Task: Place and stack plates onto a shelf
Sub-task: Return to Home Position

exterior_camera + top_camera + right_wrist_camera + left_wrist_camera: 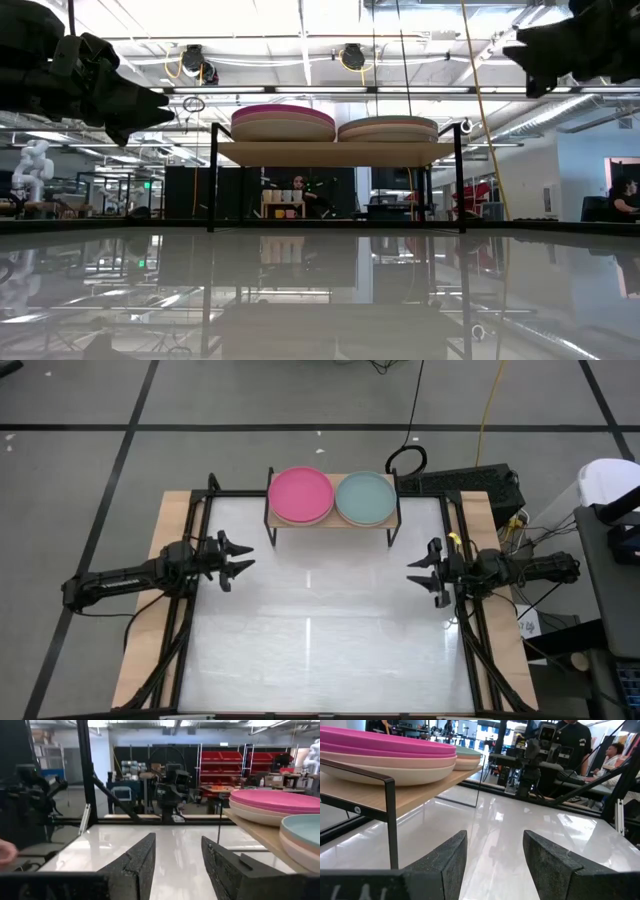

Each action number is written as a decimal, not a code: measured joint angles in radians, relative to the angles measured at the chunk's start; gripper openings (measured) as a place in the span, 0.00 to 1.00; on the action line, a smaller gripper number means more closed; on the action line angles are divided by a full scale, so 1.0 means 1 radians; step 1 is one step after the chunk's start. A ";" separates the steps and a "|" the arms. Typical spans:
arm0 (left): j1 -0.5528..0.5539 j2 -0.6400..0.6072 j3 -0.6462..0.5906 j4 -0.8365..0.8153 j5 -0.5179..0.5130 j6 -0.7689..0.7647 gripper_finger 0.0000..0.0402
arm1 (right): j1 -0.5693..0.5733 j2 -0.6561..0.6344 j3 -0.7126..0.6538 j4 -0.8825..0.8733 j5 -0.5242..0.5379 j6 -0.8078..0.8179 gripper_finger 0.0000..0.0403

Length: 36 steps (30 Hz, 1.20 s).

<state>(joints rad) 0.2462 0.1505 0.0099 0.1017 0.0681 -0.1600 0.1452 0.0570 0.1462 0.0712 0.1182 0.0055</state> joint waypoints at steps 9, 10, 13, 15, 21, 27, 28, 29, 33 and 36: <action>0.000 0.000 0.000 0.000 0.000 0.000 0.49 | 0.000 0.001 -0.018 -0.109 -0.019 0.028 0.24; 0.000 0.000 0.000 0.000 0.000 0.000 0.49 | 0.000 0.001 -0.022 -0.106 -0.019 0.030 0.23; 0.000 0.000 0.000 0.000 0.000 0.000 0.49 | 0.000 0.000 -0.034 -0.093 -0.019 0.019 0.19; 0.000 0.000 0.000 0.000 0.000 0.000 0.49 | 0.000 0.000 -0.047 -0.076 -0.019 -0.002 0.17; 0.000 0.000 0.000 -0.001 0.000 -0.001 0.49 | 0.000 0.001 -0.127 0.125 -0.019 -0.057 0.10; 0.000 0.000 0.000 -0.002 0.001 -0.001 0.49 | 0.000 0.000 -0.127 0.135 -0.019 -0.015 0.06; 0.000 0.000 0.000 0.001 0.001 -0.001 0.49 | 0.000 0.000 -0.127 0.135 -0.018 0.006 0.05; 0.000 0.000 0.000 0.006 0.001 -0.001 0.49 | 0.000 0.000 -0.127 0.133 -0.017 0.026 0.05; 0.000 0.000 0.000 0.006 0.001 -0.001 0.49 | 0.000 0.000 -0.128 0.128 -0.017 0.033 0.05; 0.000 0.000 0.000 0.006 0.001 -0.001 0.49 | 0.000 0.001 -0.129 0.127 -0.016 0.033 0.05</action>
<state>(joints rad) 0.2462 0.1505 0.0101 0.1074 0.0692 -0.1612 0.1455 0.0578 0.0174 0.1983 0.1020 0.0388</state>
